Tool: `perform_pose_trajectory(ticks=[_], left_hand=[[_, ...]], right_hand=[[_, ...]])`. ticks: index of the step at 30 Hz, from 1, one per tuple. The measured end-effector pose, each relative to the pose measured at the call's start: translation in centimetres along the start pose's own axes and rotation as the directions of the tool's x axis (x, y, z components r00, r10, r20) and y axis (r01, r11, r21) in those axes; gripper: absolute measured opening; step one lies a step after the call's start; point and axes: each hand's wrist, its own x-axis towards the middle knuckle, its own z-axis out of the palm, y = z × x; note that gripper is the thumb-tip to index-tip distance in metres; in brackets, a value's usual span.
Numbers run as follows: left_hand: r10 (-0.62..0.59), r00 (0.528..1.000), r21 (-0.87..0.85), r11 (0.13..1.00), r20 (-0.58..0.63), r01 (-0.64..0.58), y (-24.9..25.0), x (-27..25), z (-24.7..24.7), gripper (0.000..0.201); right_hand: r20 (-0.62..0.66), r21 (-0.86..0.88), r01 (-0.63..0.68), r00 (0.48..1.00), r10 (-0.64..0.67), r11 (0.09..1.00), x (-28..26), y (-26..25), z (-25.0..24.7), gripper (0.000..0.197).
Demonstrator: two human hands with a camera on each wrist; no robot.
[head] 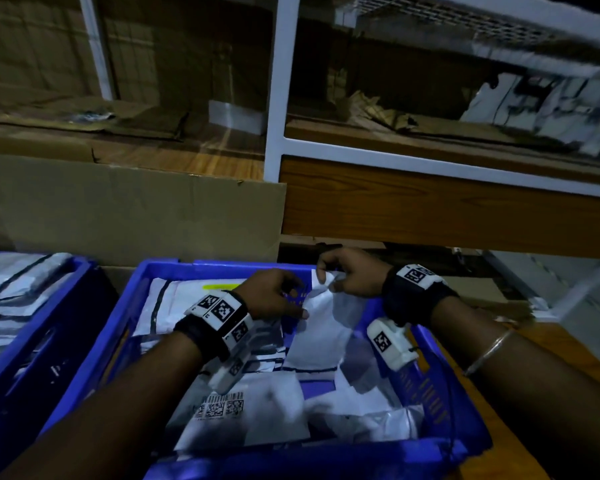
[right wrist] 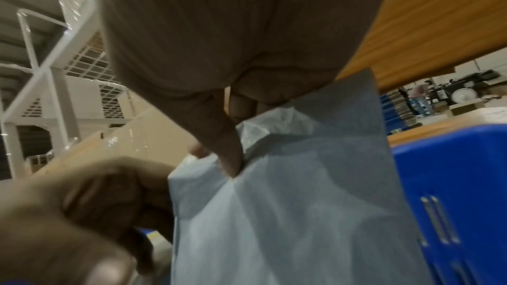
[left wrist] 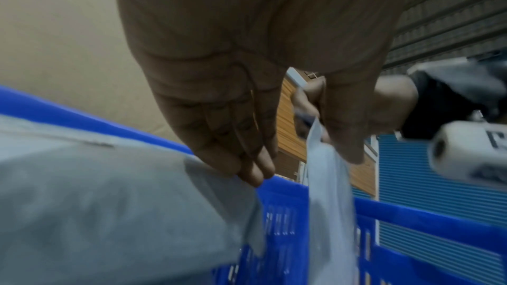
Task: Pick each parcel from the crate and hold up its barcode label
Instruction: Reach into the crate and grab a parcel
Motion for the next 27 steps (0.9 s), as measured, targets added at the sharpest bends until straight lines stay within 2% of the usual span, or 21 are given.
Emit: perform_pose_trajectory(ticks=[3, 6, 10, 12, 14, 18, 21, 23, 25, 27], left_hand=[[0.028, 1.000, 0.008, 1.000, -0.002, -0.028, 0.2, 0.0, 0.5, 0.032], [0.052, 0.998, 0.024, 0.998, -0.021, -0.052, 0.3, 0.0, 0.8, 0.017], [0.059, 0.996, -0.023, 0.998, -0.061, -0.060, 0.2, 0.2, 0.6, 0.017], [0.078, 0.993, -0.060, 0.995, -0.087, -0.084, 0.2, 0.1, 0.5, 0.011], [0.077, 0.990, -0.108, 0.990, -0.116, -0.090, 0.1, 0.2, 0.5, 0.013], [0.042, 0.979, -0.252, 0.963, -0.201, -0.093, -0.1, 0.4, -0.1, 0.019], [0.012, 0.970, -0.338, 0.936, -0.243, -0.096, -0.4, 0.4, -0.8, 0.014], [-0.017, 0.963, -0.391, 0.916, -0.268, -0.093, -1.0, 0.4, -1.2, 0.010], [-0.051, 0.953, -0.427, 0.900, -0.298, -0.085, -1.2, 0.4, -1.6, 0.013], [-0.074, 0.941, -0.452, 0.887, -0.330, -0.089, -1.1, 0.3, -1.9, 0.016]], right_hand=[[0.022, 0.012, 0.018, 1.000, -0.018, 1.000, -0.1, -1.0, -0.8, 0.025], [-0.011, 0.044, 0.036, 0.999, -0.036, 0.998, -0.1, -1.6, -1.2, 0.021], [-0.078, 0.074, 0.059, 0.996, -0.053, 0.996, -0.1, -2.0, -1.5, 0.021], [-0.147, 0.077, 0.052, 0.988, -0.041, 0.996, -0.2, -1.9, -1.7, 0.021], [-0.232, 0.089, 0.025, 0.973, -0.004, 0.996, -0.3, -1.6, -1.9, 0.024], [-0.351, 0.212, -0.074, 0.925, 0.146, 0.974, -0.6, -0.2, -2.0, 0.058], [-0.374, 0.376, -0.065, 0.902, 0.216, 0.924, -0.7, 1.1, -1.4, 0.082], [-0.367, 0.504, -0.060, 0.888, 0.277, 0.861, -0.8, 1.4, -0.5, 0.088], [-0.329, 0.584, -0.074, 0.889, 0.319, 0.808, -0.8, 1.9, 0.8, 0.086], [-0.279, 0.591, -0.108, 0.902, 0.328, 0.800, -0.7, 2.0, 2.2, 0.073]])
